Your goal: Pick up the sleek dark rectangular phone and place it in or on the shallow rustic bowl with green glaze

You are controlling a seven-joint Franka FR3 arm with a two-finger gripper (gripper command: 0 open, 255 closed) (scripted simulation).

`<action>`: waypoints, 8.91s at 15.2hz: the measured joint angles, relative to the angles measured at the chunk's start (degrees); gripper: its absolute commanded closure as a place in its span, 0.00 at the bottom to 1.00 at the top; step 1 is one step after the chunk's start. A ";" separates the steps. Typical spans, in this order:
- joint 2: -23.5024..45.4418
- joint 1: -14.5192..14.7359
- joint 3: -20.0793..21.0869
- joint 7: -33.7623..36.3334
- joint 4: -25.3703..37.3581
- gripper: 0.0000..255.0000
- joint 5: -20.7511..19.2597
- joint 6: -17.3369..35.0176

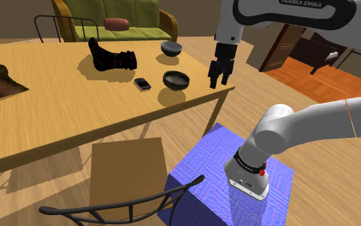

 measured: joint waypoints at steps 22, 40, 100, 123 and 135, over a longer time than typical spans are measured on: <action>45.16 1.76 2.13 1.90 27.53 0.00 -0.12 18.45; 84.13 2.28 2.29 4.33 73.97 0.00 -1.67 11.41; 63.48 -1.76 0.24 -1.46 59.79 1.00 -2.81 4.84; 54.04 -4.99 -2.15 -7.26 35.63 1.00 -4.11 19.48; 54.04 -4.98 -2.15 -7.25 36.54 0.00 -4.11 18.63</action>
